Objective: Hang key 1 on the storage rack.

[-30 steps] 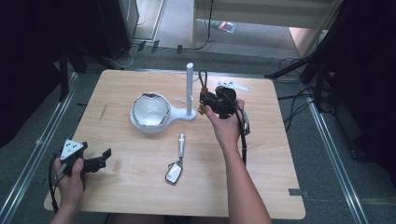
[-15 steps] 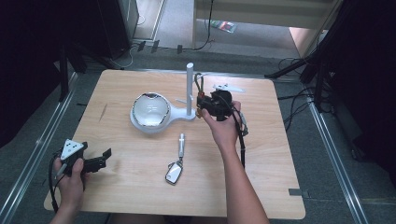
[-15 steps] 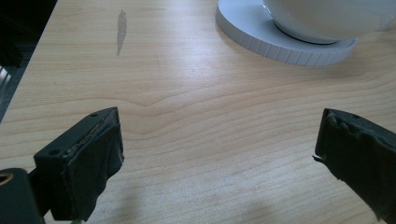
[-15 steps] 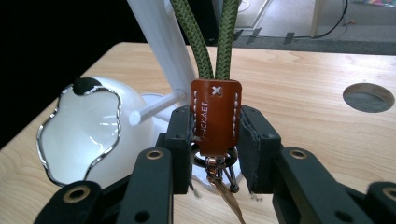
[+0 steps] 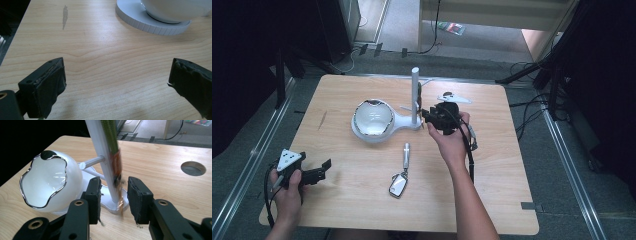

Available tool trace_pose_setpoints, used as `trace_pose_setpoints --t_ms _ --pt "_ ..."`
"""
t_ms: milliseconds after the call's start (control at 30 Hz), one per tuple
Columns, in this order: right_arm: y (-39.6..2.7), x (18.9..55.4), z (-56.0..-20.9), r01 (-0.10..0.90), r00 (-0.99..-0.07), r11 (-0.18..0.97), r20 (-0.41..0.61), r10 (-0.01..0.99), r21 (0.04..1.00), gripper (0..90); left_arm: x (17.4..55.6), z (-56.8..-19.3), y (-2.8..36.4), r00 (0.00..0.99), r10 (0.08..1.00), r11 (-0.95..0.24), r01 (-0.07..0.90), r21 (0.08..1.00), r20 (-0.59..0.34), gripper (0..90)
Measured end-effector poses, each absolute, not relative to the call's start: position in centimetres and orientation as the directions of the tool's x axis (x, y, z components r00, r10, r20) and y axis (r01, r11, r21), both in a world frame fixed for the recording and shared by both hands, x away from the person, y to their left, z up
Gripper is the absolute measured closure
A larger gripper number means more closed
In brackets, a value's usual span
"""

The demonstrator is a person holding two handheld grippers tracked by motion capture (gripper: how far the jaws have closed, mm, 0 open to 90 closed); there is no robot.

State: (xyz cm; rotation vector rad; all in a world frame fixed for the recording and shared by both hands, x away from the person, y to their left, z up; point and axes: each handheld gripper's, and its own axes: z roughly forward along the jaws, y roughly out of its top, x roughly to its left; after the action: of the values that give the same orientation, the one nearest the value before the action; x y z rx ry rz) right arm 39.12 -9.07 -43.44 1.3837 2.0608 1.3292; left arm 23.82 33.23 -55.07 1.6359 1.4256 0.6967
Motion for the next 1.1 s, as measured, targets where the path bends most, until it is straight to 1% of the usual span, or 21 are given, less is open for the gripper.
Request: trace_pose_setpoints --t_ms 233,433,833,967,1100 --pt "-9.2 37.9 -43.4 0.552 -0.473 0.132 0.179 0.862 0.823 60.8 23.8 -55.1 33.2 0.2 0.973 -0.004 0.509 0.861 -0.114 1.4" --pt "-9.2 37.0 -43.7 0.594 -0.445 0.154 0.163 0.88 0.789 60.4 23.8 -55.1 33.3 0.201 0.973 -0.004 0.508 0.862 -0.114 1.4" --pt "-7.4 35.6 -44.4 0.684 -0.451 0.263 0.112 0.885 0.681 57.7 23.8 -55.1 33.2 0.204 0.972 -0.004 0.507 0.862 -0.116 1.4" --pt "-6.6 35.2 -45.0 0.721 -0.452 0.287 0.114 0.885 0.631 53.8 23.8 -55.1 33.2 0.204 0.972 -0.002 0.508 0.861 -0.118 1.4" --pt "-5.6 34.8 -45.8 0.752 -0.454 0.337 0.076 0.888 0.566 50.2 23.8 -55.1 33.2 0.205 0.972 -0.005 0.507 0.862 -0.115 1.4"
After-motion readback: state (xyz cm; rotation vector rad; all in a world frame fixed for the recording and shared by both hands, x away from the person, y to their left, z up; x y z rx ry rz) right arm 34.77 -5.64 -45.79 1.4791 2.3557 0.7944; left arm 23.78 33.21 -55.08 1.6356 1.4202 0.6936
